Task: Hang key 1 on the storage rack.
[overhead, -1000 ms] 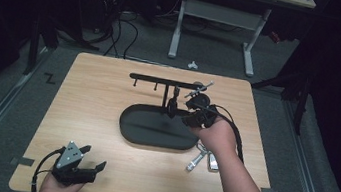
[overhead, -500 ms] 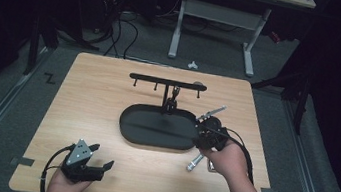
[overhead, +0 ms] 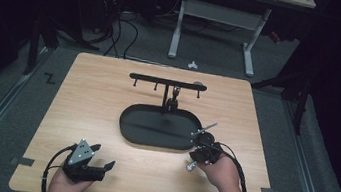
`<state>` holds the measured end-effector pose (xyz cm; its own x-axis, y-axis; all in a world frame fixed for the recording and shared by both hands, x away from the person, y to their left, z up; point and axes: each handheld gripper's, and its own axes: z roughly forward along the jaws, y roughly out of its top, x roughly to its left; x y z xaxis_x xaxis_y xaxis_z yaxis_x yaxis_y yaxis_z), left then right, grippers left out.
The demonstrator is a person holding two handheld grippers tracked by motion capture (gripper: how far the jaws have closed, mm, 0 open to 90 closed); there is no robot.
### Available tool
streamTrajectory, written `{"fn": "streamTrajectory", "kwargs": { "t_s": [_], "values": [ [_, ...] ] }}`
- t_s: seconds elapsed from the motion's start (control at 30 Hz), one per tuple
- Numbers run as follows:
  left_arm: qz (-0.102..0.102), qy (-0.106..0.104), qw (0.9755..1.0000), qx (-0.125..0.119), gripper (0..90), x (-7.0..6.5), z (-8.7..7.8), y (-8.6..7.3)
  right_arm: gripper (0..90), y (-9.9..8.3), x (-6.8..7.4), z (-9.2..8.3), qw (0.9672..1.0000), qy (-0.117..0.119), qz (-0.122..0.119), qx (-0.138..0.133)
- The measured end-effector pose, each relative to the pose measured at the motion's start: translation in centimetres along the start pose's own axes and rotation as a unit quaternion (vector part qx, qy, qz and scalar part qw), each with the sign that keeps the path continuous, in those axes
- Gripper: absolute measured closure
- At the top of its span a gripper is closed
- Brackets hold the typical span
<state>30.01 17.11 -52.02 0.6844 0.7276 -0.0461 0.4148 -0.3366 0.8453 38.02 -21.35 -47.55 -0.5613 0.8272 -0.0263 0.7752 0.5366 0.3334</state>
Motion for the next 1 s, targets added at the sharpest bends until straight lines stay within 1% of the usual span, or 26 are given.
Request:
{"fn": "streamTrajectory", "kwargs": {
  "t_s": [0.1,0.13,0.2,0.27,0.33,0.43,0.47,0.57,0.73,0.83,0.9,1.0],
  "values": [
    [-0.001,0.001,1.0,-0.001,21.4,0.1,-0.1,0.0,73.3,-0.2,-0.2,0.5,1.0,0.006,0.003,0.007],
    [-0.001,0.0,1.0,0.0,21.5,0.1,-0.1,0.0,73.6,-0.4,-0.2,0.5,1.0,0.008,0.002,0.006],
    [-0.001,0.0,1.0,0.0,21.5,0.2,-0.1,0.0,73.6,-0.7,-0.2,0.3,0.9999,0.011,0.004,0.005],
    [-0.001,0.0,1.0,-0.001,21.5,0.1,-0.1,0.0,73.5,-1.0,-0.1,0.2,0.9999,0.012,0.0,0.004],
    [0.0,0.0,1.0,0.0,21.5,0.1,0.0,0.0,73.5,-1.4,0.1,0.1,0.9999,0.01,0.001,0.007],
    [0.001,-0.001,1.0,0.001,21.5,0.0,0.0,0.0,73.5,-2.2,0.1,-0.1,0.9999,0.015,0.0,0.0],
    [0.001,-0.001,1.0,0.002,21.5,0.0,0.0,0.0,73.5,-2.5,0.2,-0.2,0.9999,0.016,0.004,0.001],
    [0.0,-0.001,1.0,0.003,21.5,0.0,0.0,-0.1,73.5,-3.3,0.2,-0.4,0.9998,0.019,-0.001,-0.004],
    [0.001,-0.001,1.0,0.004,21.4,-0.1,0.0,-0.1,73.5,-4.8,0.4,-1.0,0.9997,0.023,-0.001,-0.003],
    [0.001,-0.002,1.0,0.004,21.5,-0.1,0.1,-0.1,73.5,-5.7,0.6,-1.3,0.9997,0.024,-0.006,-0.001],
    [0.003,-0.002,1.0,0.006,21.5,-0.2,0.1,-0.1,73.0,-5.9,0.6,-1.5,0.9996,0.026,-0.011,-0.002],
    [0.003,-0.003,1.0,0.006,21.5,-0.2,0.2,0.0,70.8,-5.6,0.6,-1.9,0.9997,0.024,-0.007,-0.004]
  ]
}}
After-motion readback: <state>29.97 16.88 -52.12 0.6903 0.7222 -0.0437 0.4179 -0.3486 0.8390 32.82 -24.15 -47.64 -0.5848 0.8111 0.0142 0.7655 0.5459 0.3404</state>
